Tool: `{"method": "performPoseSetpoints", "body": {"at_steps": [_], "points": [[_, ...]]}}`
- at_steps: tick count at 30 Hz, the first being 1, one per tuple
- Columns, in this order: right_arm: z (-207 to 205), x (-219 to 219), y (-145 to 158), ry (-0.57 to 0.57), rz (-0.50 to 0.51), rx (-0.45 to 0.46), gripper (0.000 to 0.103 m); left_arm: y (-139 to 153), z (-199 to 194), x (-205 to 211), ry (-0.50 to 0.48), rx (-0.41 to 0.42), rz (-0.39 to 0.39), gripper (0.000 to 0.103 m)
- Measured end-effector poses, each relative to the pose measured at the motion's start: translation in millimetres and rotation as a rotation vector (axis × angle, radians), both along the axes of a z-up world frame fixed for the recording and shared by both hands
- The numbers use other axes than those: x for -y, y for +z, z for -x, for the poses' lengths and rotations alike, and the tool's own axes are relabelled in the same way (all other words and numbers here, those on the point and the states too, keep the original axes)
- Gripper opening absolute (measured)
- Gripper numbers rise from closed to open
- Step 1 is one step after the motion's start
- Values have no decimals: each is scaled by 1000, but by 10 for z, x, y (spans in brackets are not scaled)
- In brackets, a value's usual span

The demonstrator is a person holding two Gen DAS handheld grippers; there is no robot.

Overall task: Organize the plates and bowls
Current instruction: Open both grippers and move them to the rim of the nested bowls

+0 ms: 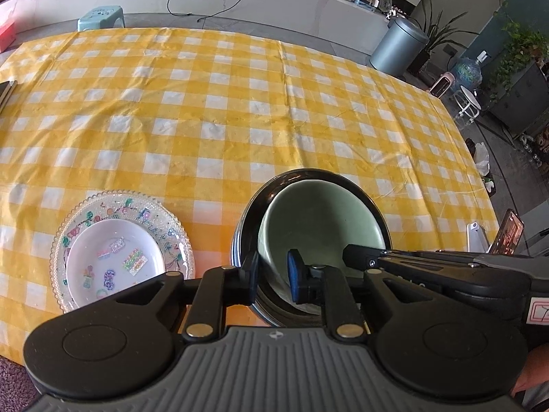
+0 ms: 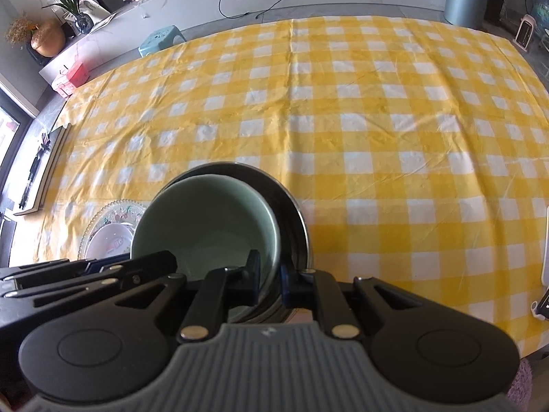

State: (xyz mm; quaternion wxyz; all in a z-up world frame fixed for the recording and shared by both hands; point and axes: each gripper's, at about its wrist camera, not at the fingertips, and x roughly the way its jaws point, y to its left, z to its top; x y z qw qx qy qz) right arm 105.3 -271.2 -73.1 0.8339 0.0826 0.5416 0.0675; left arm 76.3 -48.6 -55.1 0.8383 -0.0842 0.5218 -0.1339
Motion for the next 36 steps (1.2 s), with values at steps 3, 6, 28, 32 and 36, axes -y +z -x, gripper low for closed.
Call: {"method": "performPoseSetpoints", "body": {"at_steps": [3,6,28,32,36], "points": [[11,-29,6,8,35,26,8,-4,5,-9,-1,0,6,20],[9,-70,5,24,70,48,8,-5,3,-11,-1,1,6,20],[169,-137,331,96,148,267,32,178,17,-261,59,118,84,49],[223,-68,394,39,96,298,39,199,53,-285,53,157,106,59],[270,49,356,-42,27,292,47,177,81,-334,73,180,130,69]]}}
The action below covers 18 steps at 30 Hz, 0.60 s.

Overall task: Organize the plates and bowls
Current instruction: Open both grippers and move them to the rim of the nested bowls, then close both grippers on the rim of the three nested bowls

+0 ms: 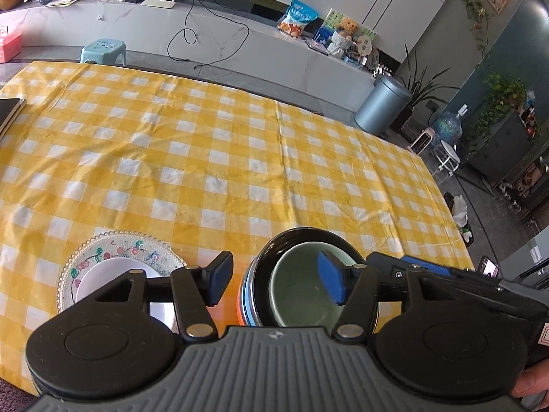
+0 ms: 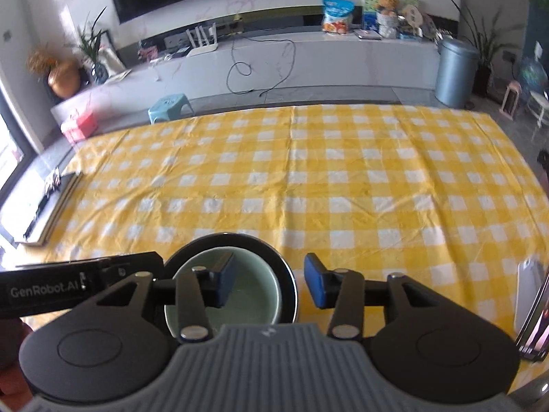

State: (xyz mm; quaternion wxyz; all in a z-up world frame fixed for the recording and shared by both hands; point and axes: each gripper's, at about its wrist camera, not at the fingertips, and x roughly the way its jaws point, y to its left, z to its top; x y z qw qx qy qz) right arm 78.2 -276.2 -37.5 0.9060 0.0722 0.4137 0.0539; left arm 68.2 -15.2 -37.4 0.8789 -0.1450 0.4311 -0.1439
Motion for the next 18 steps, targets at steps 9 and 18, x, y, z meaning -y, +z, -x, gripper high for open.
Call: {"method": "performPoseSetpoints", "body": {"at_steps": [9,18], "points": [[101,251,-324,-157,-195,-85,63,-245,37,-166,65,-24,63,78],[106,292,-689,-210,-286,-141,64,-517,15,-200,97,-94,114,79]]}}
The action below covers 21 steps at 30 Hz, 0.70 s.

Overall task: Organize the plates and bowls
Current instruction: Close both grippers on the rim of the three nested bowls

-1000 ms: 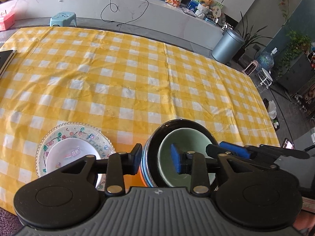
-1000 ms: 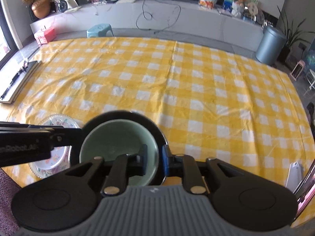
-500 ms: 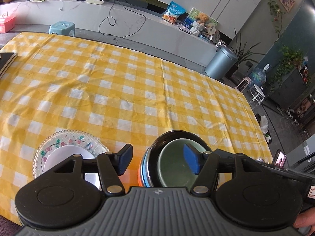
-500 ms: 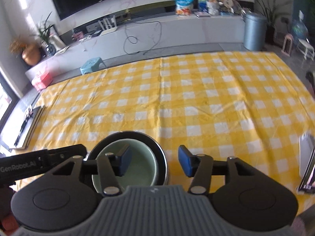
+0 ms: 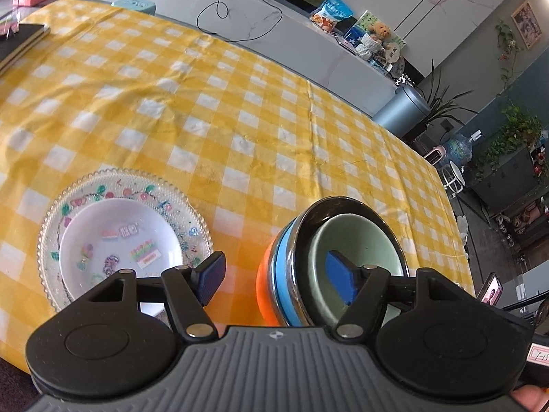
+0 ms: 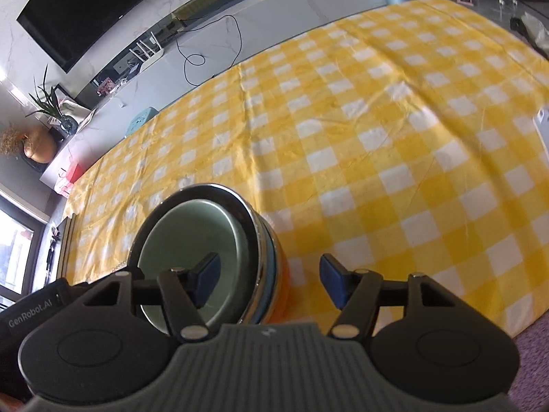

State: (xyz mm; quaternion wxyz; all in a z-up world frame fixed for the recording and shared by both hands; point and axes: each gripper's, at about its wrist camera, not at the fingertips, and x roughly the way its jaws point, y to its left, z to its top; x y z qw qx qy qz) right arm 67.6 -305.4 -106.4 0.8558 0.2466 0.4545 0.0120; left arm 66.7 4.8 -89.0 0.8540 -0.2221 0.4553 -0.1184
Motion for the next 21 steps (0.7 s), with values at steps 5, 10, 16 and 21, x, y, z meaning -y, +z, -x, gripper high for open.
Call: {"method": "performPoseSetpoints", "body": {"at_steps": [5,10,16,21], "points": [[-37,5,-109,18,-46,-11,63,-12,-14,29,7,34,26,79],[-103,58,-183,11,-108,-16,63,-86,-82,92,-2,11,26,79],[-176,90,-279,9,-135,-41,62,-182,-146,152,-29,-21,30,78],[-209,82,-348,15,-134,-63,60,-231,-183,176,-43,-44,26,75]]}}
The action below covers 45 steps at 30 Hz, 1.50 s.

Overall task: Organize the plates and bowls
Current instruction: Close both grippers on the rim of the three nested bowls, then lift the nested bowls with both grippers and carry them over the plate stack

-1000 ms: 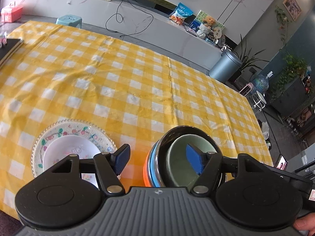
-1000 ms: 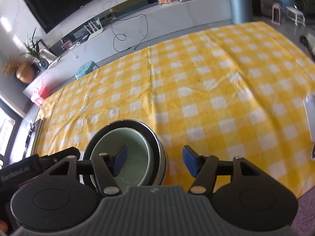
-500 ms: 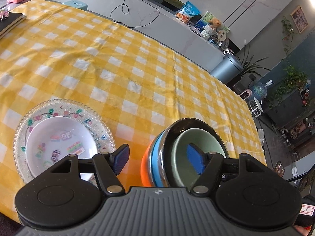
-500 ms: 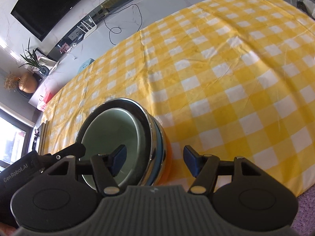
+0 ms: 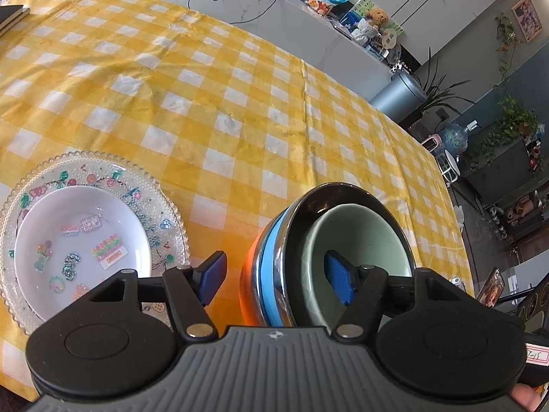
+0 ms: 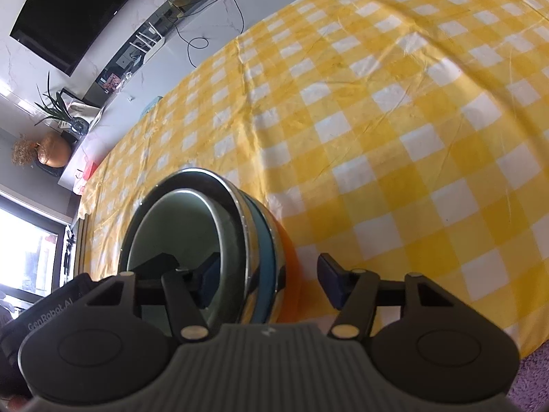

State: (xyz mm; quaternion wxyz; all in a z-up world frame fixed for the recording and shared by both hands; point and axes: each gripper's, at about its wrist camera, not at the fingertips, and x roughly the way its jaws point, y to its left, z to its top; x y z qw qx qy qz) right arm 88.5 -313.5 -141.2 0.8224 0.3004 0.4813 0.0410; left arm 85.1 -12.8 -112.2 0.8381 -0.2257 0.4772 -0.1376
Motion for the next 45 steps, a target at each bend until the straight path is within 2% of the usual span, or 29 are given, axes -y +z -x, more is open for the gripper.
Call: {"method": "performPoseSetpoints", "body": {"at_steps": [10,16,33,45], "points": [[-36,43,-46,-2,-30,-12,54,-99,-25,18,-19,-62,42,69],[-25,53,-65,-8,-68,-14,47,-124,-25,31,-11,-79,34,56],[-24,75,-117,-50,-96,-41,46,-110,-57,62,-7,-92,5,53],[26,54,-19,-51,-89,-32,44,17,0,81,-9,-68,-14,53]]}}
